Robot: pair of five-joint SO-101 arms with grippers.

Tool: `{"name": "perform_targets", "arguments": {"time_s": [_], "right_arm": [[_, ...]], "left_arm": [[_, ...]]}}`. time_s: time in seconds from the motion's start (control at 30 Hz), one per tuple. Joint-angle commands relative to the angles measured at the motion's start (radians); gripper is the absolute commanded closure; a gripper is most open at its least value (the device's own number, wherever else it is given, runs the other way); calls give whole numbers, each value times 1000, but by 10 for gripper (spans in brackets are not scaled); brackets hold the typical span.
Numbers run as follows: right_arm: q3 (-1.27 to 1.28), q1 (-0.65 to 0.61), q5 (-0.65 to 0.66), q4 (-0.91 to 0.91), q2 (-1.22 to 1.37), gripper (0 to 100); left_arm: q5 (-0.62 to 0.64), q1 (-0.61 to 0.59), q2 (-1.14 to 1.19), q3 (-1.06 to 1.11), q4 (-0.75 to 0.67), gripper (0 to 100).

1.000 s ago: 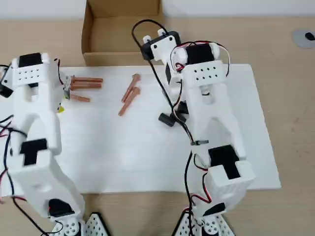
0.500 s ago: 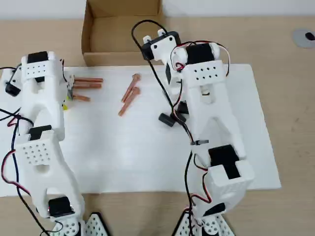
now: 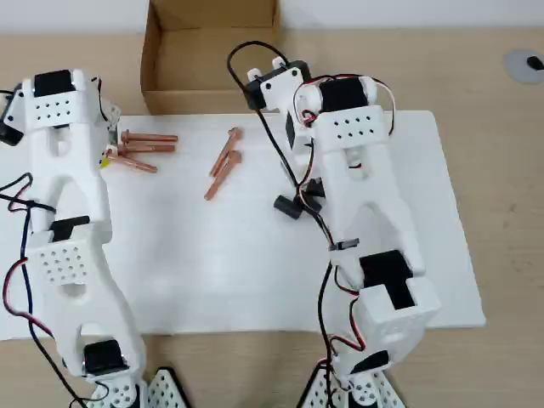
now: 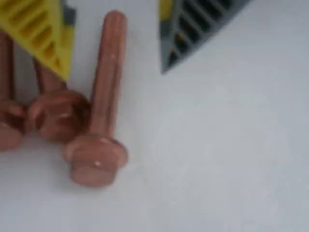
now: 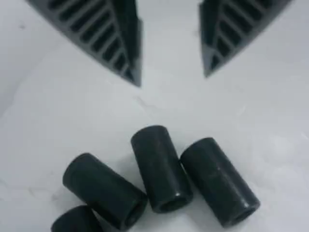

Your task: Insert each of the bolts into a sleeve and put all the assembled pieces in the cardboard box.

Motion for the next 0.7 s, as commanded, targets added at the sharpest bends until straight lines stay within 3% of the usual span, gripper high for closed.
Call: {"name": "perform_targets", "arguments": {"time_s": [0.0,0.4,0.67], "right_arm": [[1,-13,14,-6,-4,880],[2,-12,41,-6,-4,879],[2,-8,41,-6,-4,879]], "left_arm": [[3,-9,8,-28,-26,860],[2,-38,242,-28,-106,860],[-28,-38,249,-28,-49,865]]}}
